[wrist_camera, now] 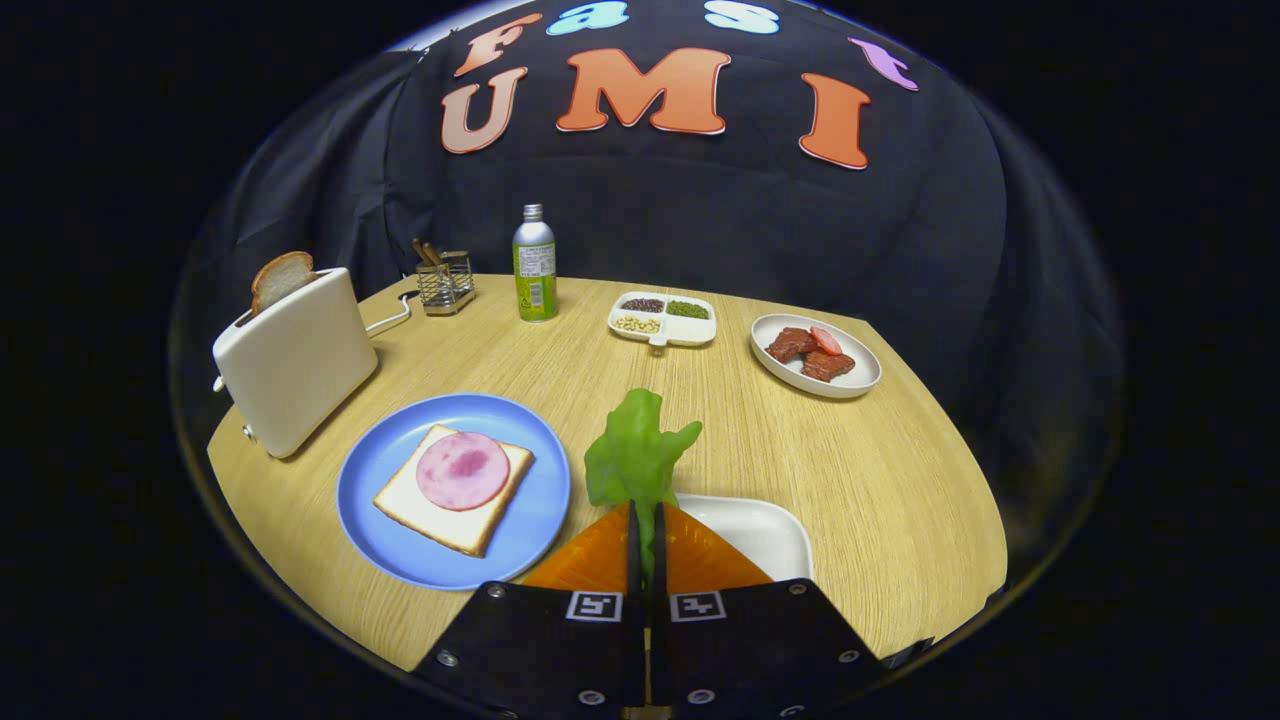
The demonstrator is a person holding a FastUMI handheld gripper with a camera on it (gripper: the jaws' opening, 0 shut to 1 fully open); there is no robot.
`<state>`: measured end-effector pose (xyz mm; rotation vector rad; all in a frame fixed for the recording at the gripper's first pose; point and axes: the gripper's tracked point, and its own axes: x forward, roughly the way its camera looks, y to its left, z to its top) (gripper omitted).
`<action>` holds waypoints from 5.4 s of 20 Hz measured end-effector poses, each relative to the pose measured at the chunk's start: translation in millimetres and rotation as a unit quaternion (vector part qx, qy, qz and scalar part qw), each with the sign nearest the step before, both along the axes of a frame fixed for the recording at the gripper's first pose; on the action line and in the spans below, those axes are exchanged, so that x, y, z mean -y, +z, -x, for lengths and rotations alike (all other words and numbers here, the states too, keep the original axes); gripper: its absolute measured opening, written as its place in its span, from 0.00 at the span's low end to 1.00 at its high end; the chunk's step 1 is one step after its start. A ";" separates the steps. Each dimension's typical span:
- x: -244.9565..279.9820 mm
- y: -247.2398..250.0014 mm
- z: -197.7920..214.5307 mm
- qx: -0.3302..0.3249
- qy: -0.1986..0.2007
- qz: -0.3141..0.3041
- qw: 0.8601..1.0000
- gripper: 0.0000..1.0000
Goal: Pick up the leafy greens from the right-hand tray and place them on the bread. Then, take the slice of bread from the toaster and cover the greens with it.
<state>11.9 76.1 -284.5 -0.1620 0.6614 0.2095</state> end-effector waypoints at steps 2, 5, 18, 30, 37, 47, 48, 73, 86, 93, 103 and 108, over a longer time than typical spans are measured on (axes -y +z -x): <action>-13.0 4.2 3.5 0.000 0.009 -0.002 1.000 0.03; -33.6 6.9 6.4 -0.002 0.026 0.000 1.000 0.03; -112.7 6.7 13.9 -0.010 0.070 -0.014 0.997 0.03; -130.7 -9.0 13.7 -0.031 0.070 -0.008 0.997 0.29; -132.2 -7.4 15.6 -0.030 0.067 -0.014 0.997 0.60; -147.9 35.6 8.8 0.010 0.053 -0.041 0.998 0.98; -149.8 42.3 5.9 0.017 0.051 -0.038 0.998 0.98; -354.7 159.9 -6.0 0.087 0.149 -0.068 0.983 0.97; -398.6 126.8 -3.2 0.050 0.167 -0.043 0.984 0.82; -403.2 117.6 -7.9 0.027 0.151 -0.044 0.987 0.33; -408.8 122.3 -7.7 0.032 0.146 -0.039 0.988 0.07; -405.0 136.1 -10.4 0.038 0.140 -0.059 0.988 0.07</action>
